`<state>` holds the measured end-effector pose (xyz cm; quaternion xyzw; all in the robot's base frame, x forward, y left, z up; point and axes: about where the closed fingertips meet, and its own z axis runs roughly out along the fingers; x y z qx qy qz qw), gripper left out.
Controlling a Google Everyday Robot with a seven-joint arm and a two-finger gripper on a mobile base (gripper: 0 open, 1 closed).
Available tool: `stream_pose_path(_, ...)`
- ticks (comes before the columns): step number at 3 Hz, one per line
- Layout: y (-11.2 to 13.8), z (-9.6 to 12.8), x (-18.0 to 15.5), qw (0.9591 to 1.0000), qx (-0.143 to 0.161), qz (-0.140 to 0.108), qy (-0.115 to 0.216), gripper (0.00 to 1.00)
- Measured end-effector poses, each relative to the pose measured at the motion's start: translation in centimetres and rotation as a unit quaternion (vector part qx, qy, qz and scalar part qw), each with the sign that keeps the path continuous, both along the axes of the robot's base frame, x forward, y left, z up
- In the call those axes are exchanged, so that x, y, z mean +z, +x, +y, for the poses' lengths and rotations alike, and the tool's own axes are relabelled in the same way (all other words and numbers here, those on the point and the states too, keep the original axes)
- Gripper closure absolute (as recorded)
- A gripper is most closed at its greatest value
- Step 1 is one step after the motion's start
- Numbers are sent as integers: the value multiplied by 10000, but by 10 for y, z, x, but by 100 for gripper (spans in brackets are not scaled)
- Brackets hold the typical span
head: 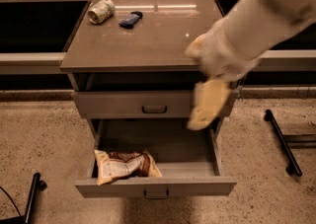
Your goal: Pick brown chip bag from middle drawer and place on counter
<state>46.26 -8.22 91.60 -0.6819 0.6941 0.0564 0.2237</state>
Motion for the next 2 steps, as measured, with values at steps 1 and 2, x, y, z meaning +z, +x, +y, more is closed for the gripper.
stream_pose_path(1, -14, 91, -64, 9935, 1133, -136, 38, 0)
stream_pose_path(2, -15, 109, -77, 9917, 1238, -318, 112, 0)
